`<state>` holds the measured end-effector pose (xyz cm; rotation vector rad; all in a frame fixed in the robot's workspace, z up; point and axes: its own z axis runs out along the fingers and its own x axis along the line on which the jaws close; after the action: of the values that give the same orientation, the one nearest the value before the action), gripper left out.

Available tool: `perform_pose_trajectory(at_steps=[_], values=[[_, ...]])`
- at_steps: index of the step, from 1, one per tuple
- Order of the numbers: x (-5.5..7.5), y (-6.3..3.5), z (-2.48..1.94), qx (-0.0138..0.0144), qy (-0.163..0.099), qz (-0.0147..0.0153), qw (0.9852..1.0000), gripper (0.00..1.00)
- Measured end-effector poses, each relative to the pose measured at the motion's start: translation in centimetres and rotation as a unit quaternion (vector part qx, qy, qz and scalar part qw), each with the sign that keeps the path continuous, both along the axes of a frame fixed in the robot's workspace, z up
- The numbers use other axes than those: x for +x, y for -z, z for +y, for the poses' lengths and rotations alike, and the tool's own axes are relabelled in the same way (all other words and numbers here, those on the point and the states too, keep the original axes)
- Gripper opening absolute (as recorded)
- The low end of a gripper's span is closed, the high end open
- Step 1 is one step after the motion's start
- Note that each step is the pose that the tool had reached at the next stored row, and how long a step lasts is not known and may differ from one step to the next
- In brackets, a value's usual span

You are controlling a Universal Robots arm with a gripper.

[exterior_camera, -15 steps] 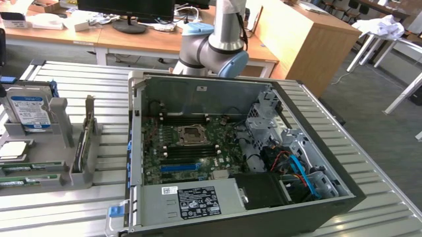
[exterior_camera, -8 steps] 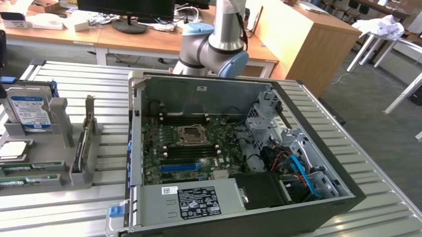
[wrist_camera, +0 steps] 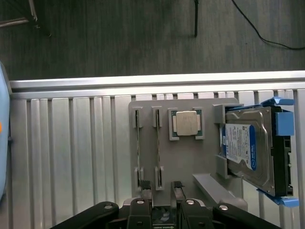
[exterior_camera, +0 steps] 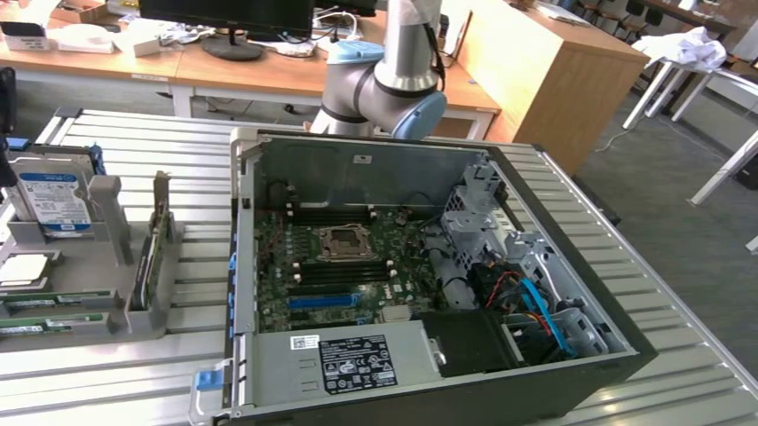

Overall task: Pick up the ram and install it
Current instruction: 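Pick up the ram and move it above insertion slot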

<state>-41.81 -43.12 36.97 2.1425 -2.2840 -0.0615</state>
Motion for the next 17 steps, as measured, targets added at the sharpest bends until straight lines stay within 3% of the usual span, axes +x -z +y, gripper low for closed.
perform_pose_trajectory(at_steps=[17], values=[[0.0,2.91,-0.01,0.0,0.0,0.0,1.0,0.3]])
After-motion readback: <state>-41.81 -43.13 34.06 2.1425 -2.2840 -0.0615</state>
